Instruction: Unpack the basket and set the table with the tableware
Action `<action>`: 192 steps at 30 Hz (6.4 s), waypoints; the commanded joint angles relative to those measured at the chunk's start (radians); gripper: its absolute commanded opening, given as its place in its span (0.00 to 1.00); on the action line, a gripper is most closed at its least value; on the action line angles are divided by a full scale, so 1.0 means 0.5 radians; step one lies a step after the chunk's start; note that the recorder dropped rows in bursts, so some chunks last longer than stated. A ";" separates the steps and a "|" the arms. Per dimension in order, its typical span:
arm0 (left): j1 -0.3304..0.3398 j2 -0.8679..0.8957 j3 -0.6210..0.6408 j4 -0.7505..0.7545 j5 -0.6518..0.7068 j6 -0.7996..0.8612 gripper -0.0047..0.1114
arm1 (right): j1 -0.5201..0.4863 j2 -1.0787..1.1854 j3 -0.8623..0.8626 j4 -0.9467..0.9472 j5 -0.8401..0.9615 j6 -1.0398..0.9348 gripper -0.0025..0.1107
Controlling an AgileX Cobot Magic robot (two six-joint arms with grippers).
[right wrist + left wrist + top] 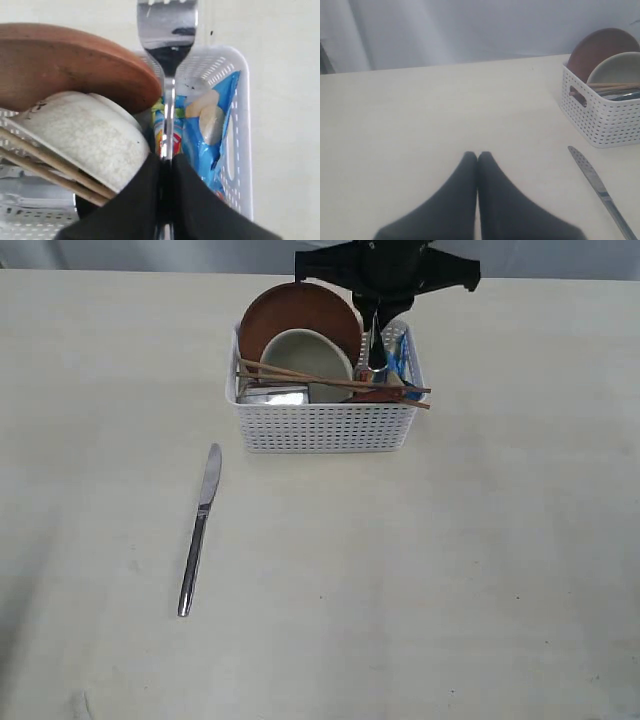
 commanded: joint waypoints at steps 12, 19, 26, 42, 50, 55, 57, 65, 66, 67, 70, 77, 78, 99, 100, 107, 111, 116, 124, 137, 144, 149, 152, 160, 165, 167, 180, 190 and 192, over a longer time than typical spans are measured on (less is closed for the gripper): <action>0.005 -0.013 0.003 -0.004 -0.016 0.000 0.04 | 0.100 -0.486 0.011 0.357 0.201 -0.268 0.02; 0.005 -0.013 0.003 -0.004 -0.016 0.000 0.04 | 0.359 -0.745 0.236 0.407 0.176 -0.142 0.02; 0.005 -0.013 0.003 -0.004 -0.016 0.000 0.04 | 0.630 -1.011 0.801 0.410 -0.309 0.263 0.02; 0.005 -0.013 0.003 -0.004 -0.016 0.000 0.04 | 0.950 -0.586 1.477 0.819 -1.406 0.415 0.02; 0.005 -0.013 0.003 -0.004 -0.016 0.000 0.04 | 0.914 -0.377 1.477 0.820 -1.524 0.415 0.02; 0.005 -0.013 0.003 -0.004 -0.016 0.000 0.04 | 0.872 -0.313 1.477 0.825 -1.576 0.415 0.02; 0.005 -0.013 0.003 -0.004 -0.016 0.000 0.04 | 0.858 -0.290 1.477 0.825 -1.618 0.388 0.02; 0.005 -0.013 0.003 -0.004 -0.016 0.000 0.04 | 0.850 -0.137 1.348 0.825 -1.546 0.290 0.02; 0.005 -0.013 0.003 -0.004 -0.016 0.000 0.04 | 0.850 -0.129 1.320 0.825 -1.507 0.290 0.02; 0.005 -0.013 0.003 -0.004 -0.016 0.000 0.04 | 0.850 -0.120 1.296 0.825 -1.464 0.290 0.02; 0.005 -0.013 0.003 -0.004 -0.016 0.000 0.04 | 0.849 -0.111 1.276 0.803 -1.414 0.290 0.02; 0.005 -0.013 0.003 -0.004 -0.016 0.000 0.04 | 0.790 -0.111 1.276 0.787 -1.328 0.294 0.21; 0.005 -0.013 0.003 -0.004 -0.016 0.000 0.04 | 0.786 -0.111 1.276 0.787 -1.304 0.288 0.26; 0.005 -0.013 0.003 -0.004 -0.016 0.000 0.04 | 0.781 -0.111 0.913 0.611 -0.881 -0.075 0.29; 0.005 -0.013 0.003 -0.004 -0.016 0.000 0.04 | 0.765 -0.111 0.850 0.595 -0.797 -0.125 0.25; 0.005 -0.013 0.003 -0.004 -0.016 0.000 0.04 | 0.663 -0.220 0.361 0.114 0.180 -0.239 0.22; 0.005 -0.013 0.003 -0.004 -0.016 0.000 0.04 | 0.554 -0.299 0.256 -0.111 0.276 -0.335 0.24; 0.005 -0.013 0.003 -0.004 -0.016 0.000 0.04 | 0.465 -0.379 0.259 -0.119 0.276 -0.520 0.37; 0.005 -0.013 0.003 -0.004 -0.016 0.000 0.04 | 0.455 -0.531 0.378 -0.122 0.276 -1.061 0.37; 0.005 -0.013 0.003 -0.004 -0.016 0.000 0.04 | 0.468 -0.589 0.842 -0.513 0.268 -1.348 0.36; 0.005 -0.013 0.003 -0.004 -0.016 0.000 0.04 | 0.471 -0.519 0.842 -0.460 0.158 -1.419 0.36; 0.005 -0.013 0.003 -0.004 -0.016 0.000 0.04 | 0.507 -0.437 0.842 -0.505 0.144 -1.434 0.36; 0.005 -0.013 0.003 -0.004 -0.016 0.000 0.04 | 0.511 -0.402 0.842 -0.607 0.113 -1.394 0.36; 0.005 -0.013 0.003 -0.004 -0.016 0.000 0.04 | 0.511 -0.387 0.842 -0.655 -0.050 -1.355 0.36; 0.005 -0.013 0.003 -0.004 -0.016 0.000 0.04 | 0.510 -0.288 0.842 -0.761 0.007 -1.308 0.36; 0.005 -0.013 0.003 -0.004 -0.016 0.000 0.04 | 0.510 -0.288 0.842 -0.793 0.007 -1.273 0.33; 0.005 -0.013 0.003 -0.004 -0.016 0.000 0.04 | 0.510 -0.288 0.838 -0.893 0.106 -1.281 0.02; 0.005 -0.013 0.003 -0.004 -0.016 0.000 0.04 | 0.529 -0.391 0.835 -0.741 0.081 -1.461 0.02; 0.005 -0.013 0.003 -0.004 -0.016 0.000 0.04 | 0.529 -0.398 0.835 -0.683 0.081 -1.498 0.02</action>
